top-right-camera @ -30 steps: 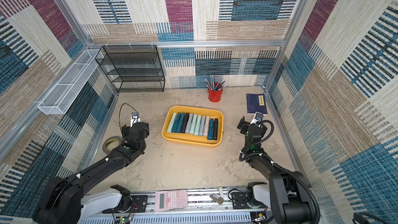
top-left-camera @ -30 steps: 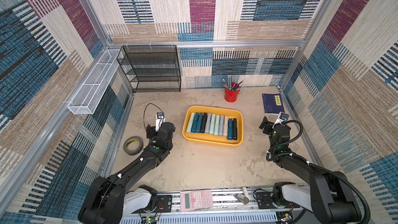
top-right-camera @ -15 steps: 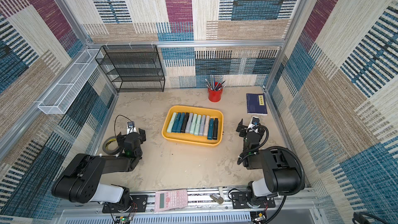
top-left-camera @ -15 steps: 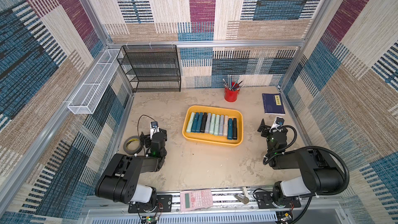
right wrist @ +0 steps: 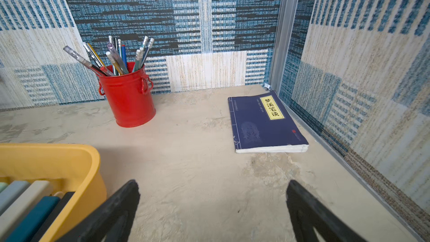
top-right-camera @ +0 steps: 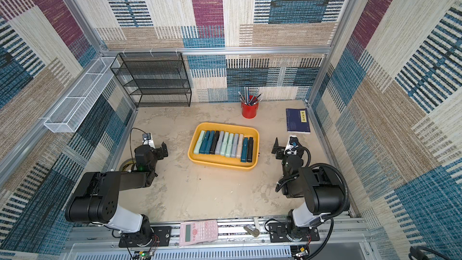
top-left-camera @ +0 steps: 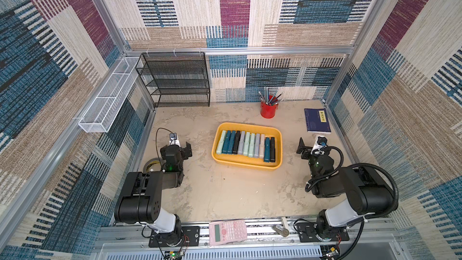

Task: Put the pruning pliers into the storage box
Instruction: Reset both arms

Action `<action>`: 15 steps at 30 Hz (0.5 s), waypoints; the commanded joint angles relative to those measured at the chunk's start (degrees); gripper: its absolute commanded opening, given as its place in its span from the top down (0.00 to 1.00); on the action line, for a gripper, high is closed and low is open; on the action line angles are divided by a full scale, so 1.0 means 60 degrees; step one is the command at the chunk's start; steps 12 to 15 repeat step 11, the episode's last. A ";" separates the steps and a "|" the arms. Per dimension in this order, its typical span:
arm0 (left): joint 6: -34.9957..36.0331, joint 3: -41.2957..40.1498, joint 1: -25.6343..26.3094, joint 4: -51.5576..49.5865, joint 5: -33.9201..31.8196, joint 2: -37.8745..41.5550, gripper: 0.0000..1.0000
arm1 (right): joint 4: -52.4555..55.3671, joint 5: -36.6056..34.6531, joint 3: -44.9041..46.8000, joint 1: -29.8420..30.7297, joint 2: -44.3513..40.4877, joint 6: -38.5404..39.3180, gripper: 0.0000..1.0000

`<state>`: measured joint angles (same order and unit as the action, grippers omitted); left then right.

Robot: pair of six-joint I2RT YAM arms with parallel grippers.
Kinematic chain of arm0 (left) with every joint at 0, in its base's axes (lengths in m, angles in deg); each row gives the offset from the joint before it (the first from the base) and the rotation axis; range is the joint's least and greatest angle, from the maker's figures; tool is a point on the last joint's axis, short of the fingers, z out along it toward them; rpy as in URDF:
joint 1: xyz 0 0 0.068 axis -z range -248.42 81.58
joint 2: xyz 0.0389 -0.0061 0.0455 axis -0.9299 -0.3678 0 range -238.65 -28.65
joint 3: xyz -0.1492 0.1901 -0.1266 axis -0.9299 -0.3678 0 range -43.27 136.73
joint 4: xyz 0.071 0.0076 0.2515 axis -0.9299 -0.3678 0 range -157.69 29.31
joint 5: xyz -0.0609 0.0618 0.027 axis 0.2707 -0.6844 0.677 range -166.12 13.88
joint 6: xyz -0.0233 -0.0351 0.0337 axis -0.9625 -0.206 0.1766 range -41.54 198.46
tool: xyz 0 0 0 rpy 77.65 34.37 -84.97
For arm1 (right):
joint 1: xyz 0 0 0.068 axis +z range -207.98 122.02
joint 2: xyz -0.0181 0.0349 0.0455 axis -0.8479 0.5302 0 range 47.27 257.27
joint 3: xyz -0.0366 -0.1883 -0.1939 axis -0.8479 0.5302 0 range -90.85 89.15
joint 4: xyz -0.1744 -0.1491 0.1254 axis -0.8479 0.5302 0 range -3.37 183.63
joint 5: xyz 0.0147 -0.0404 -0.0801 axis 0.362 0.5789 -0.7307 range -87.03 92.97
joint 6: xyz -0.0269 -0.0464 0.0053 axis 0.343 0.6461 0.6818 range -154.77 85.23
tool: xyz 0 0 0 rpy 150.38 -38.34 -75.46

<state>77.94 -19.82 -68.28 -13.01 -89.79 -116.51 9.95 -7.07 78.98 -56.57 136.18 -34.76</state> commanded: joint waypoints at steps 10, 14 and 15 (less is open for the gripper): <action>-0.0213 -0.0010 -0.0024 0.0156 0.0375 -0.0035 0.00 | -0.0423 0.0067 -0.0033 0.0000 -0.0005 -0.0002 0.01; -0.0217 0.0007 -0.0024 0.0134 0.0389 -0.0021 0.00 | -0.0444 0.0069 -0.0032 0.0002 0.0008 -0.0002 0.01; -0.0217 0.0007 -0.0024 0.0134 0.0389 -0.0021 0.00 | -0.0444 0.0069 -0.0032 0.0002 0.0008 -0.0002 0.01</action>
